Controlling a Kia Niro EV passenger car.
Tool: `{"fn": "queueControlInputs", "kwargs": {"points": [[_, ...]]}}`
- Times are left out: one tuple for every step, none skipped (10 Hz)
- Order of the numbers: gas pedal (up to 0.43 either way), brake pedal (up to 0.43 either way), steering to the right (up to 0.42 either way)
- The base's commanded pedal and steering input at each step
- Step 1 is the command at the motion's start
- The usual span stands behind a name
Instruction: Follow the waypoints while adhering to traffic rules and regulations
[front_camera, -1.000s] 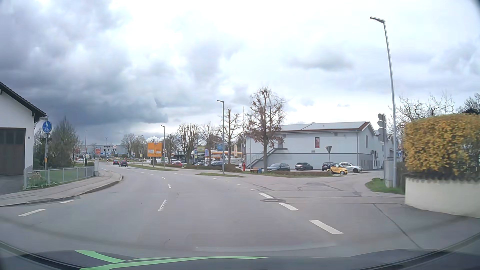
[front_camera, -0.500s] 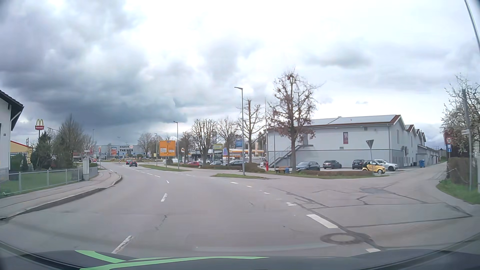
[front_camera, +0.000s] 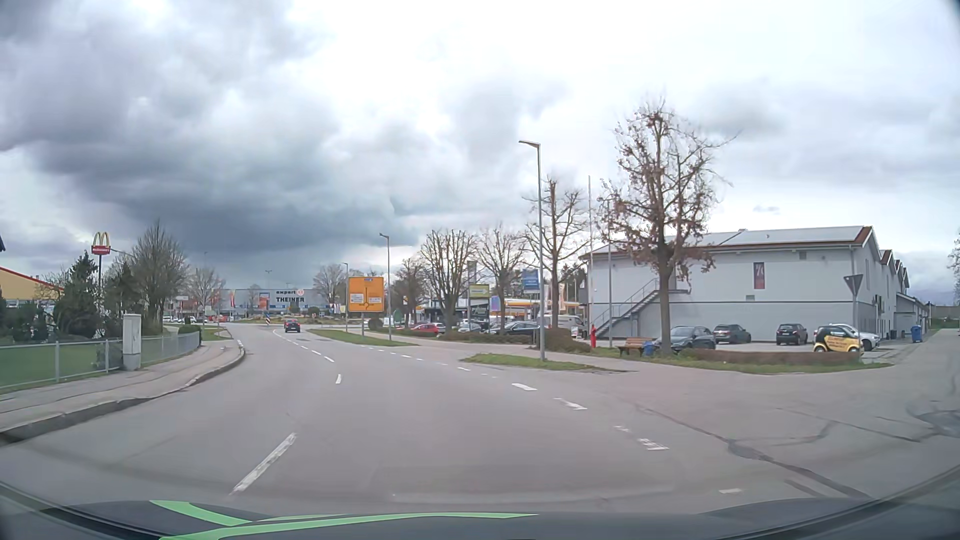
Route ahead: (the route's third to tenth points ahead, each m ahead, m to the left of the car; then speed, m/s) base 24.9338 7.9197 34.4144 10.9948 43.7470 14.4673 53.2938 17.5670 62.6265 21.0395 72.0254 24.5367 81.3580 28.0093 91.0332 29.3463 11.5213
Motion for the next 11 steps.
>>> {"fn": "queueControlInputs", "kwargs": {"points": [[0.118, 0.0, -0.061], [0.118, 0.0, -0.061], [0.118, 0.0, -0.061], [0.118, 0.0, -0.062], [0.118, 0.0, -0.062], [0.118, 0.0, -0.063], [0.118, 0.0, -0.066], [0.118, 0.0, -0.066], [0.118, 0.0, -0.066], [0.118, 0.0, -0.065], [0.118, 0.0, -0.064]]}}
